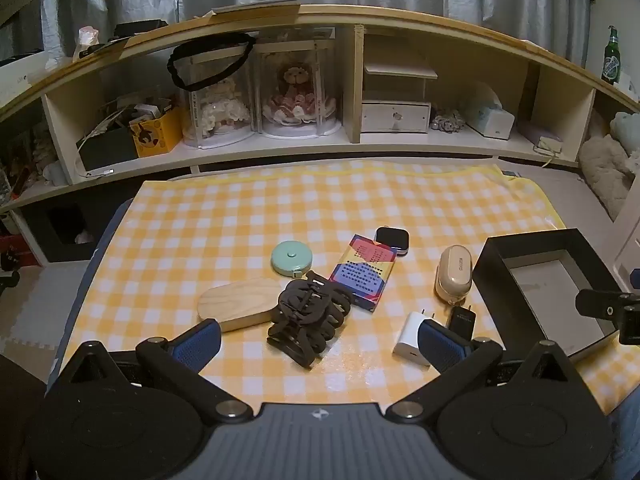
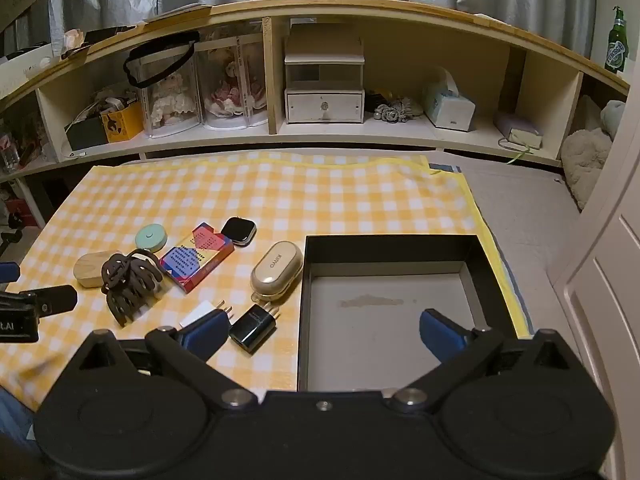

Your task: Organize rigid objects

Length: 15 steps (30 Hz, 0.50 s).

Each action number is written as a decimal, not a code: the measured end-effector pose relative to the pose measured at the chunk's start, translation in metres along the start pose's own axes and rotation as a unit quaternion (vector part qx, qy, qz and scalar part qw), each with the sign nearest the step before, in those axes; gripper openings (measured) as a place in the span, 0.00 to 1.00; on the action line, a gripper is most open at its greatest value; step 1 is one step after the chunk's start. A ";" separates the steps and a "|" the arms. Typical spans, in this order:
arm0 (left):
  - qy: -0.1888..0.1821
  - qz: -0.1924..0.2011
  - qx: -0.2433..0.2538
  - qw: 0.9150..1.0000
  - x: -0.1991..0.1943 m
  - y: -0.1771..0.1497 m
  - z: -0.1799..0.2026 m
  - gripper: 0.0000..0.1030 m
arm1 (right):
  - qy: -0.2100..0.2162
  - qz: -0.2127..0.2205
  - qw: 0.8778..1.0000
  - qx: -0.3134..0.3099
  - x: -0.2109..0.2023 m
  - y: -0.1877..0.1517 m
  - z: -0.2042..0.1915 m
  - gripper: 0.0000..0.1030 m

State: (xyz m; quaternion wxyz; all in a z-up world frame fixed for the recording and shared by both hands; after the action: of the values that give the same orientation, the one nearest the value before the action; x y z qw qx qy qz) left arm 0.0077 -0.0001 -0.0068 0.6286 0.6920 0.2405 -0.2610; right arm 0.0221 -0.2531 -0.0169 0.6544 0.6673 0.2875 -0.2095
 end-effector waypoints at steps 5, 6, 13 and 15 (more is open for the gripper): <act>-0.001 0.001 -0.001 1.000 0.000 0.000 0.000 1.00 | 0.000 -0.001 1.000 0.000 0.000 0.000 0.000 1.00; -0.001 0.001 -0.001 1.000 0.000 0.000 0.000 1.00 | 0.000 -0.002 1.000 0.000 0.001 0.000 0.000 1.00; -0.001 0.000 -0.001 1.000 0.000 0.000 0.000 1.00 | -0.001 -0.003 1.000 -0.001 0.001 0.000 0.000 1.00; -0.001 0.000 -0.001 1.000 0.000 0.000 0.000 1.00 | -0.001 -0.004 1.000 -0.001 0.001 0.000 0.000 1.00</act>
State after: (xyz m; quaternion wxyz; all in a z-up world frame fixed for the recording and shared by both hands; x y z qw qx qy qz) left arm 0.0076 -0.0001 -0.0067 0.6294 0.6911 0.2406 -0.2614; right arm 0.0228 -0.2530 -0.0176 0.6543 0.6655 0.2897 -0.2123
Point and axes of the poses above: each gripper's, at about its wrist camera, not at the fingertips, and x roughly the way its jaws point, z to its right, y to its top, the point moved 1 cm from there along x, roughly the way its jaws point, and after that the axes turned 3 degrees about x, right-handed, at the moved point
